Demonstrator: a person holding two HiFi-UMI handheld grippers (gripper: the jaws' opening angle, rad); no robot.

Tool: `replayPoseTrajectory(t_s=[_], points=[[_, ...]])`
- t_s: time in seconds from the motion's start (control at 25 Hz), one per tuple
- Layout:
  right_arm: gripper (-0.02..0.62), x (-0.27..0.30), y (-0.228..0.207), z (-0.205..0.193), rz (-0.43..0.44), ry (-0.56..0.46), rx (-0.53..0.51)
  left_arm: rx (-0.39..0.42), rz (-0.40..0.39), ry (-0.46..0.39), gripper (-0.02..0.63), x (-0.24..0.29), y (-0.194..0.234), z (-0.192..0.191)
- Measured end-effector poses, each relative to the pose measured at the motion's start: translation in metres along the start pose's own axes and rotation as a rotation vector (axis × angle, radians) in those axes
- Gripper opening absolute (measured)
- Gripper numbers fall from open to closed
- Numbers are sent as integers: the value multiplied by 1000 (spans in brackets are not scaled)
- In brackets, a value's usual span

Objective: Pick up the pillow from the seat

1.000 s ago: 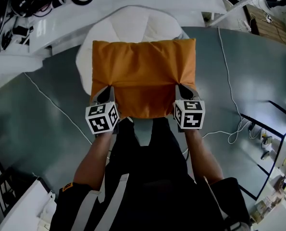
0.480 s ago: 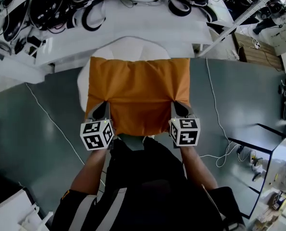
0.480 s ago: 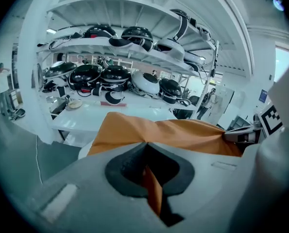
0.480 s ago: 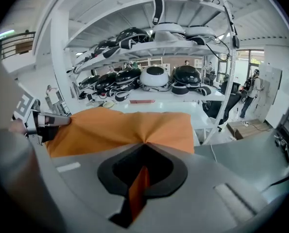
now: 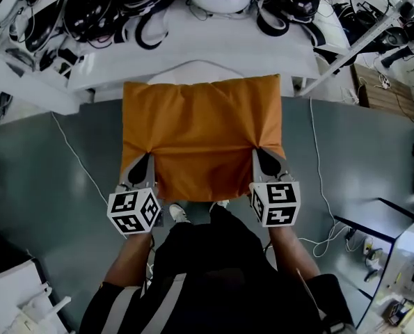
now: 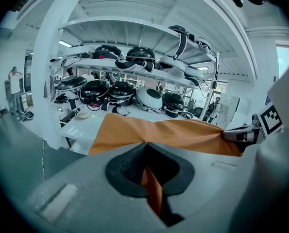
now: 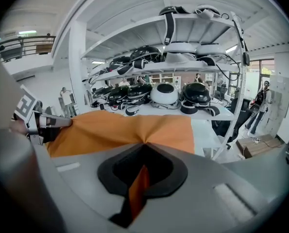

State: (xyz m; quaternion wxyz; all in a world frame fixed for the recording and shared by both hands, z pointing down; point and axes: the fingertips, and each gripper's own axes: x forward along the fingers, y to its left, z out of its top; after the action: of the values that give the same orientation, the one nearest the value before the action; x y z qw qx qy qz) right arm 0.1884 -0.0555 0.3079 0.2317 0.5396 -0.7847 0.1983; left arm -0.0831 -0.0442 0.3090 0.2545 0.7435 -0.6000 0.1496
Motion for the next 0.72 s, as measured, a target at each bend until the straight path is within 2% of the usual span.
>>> replayPoseTrajectory(t_s=[0.4,0.72], points=[[8,-54,48,20,-68,-87,-11,40,-60,-87,5,-59,17,23],[8,-99,100,10,-124,-139,-3,71,-114,-136,5,-114,38,18]])
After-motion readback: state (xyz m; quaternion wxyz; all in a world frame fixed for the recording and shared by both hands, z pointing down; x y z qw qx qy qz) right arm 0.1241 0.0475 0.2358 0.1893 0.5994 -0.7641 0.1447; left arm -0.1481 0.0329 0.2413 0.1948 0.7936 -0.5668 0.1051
